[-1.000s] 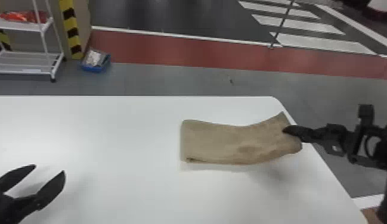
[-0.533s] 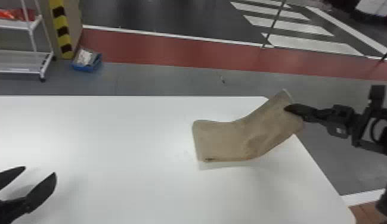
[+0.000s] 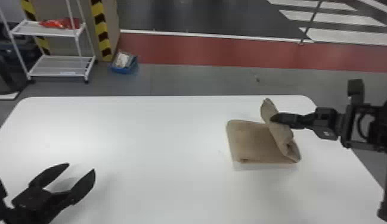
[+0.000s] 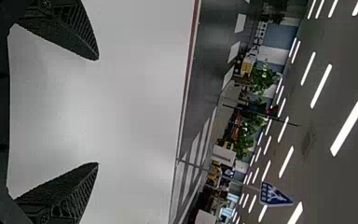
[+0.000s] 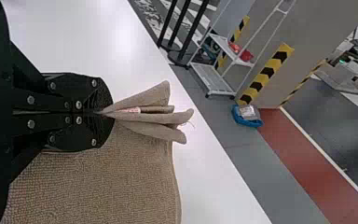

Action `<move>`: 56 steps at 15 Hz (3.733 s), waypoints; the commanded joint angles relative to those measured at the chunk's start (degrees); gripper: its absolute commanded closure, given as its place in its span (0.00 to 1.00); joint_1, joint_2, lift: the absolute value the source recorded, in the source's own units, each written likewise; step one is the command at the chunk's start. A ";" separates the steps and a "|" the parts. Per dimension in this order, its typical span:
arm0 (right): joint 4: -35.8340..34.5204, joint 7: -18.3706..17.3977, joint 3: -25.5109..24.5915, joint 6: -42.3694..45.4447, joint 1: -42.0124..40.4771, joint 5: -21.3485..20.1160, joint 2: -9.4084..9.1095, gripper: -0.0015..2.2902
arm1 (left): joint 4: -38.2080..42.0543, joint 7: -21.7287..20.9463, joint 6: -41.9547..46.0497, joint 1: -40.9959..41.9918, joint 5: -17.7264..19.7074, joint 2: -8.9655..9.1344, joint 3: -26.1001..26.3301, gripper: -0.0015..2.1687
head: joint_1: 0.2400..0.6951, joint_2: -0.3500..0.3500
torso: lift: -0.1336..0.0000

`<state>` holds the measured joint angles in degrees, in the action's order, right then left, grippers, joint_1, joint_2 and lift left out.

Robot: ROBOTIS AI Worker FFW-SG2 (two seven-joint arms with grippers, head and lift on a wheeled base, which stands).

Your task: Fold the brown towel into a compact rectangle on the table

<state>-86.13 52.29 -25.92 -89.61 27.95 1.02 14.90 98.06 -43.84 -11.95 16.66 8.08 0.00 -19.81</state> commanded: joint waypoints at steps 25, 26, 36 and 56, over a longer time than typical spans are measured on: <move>0.88 -6.94 3.24 7.91 -3.34 3.64 -9.36 0.40 | -0.59 -0.01 1.44 0.22 -0.26 0.15 0.04 0.03 | 1.00 0.56 | 0.07; 0.88 -8.26 3.95 7.91 -3.16 2.32 -9.28 0.69 | -0.59 -0.01 1.44 0.22 -0.26 0.15 0.04 0.03 | 1.00 0.55 | 0.07; 2.64 -12.04 14.41 8.44 -1.76 -2.60 -9.98 0.99 | -0.41 -0.10 1.44 0.39 -0.26 0.15 -0.49 0.03 | 1.00 0.54 | 0.07; -12.31 5.36 26.10 -0.47 -10.55 -4.71 -13.06 0.99 | -0.06 -0.45 1.61 1.01 0.09 0.15 -1.19 0.03 | 1.00 0.86 | 0.07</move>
<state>-96.63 56.55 0.16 -89.96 18.37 -1.96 1.68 98.08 -44.37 -10.33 17.70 8.22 0.00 -21.15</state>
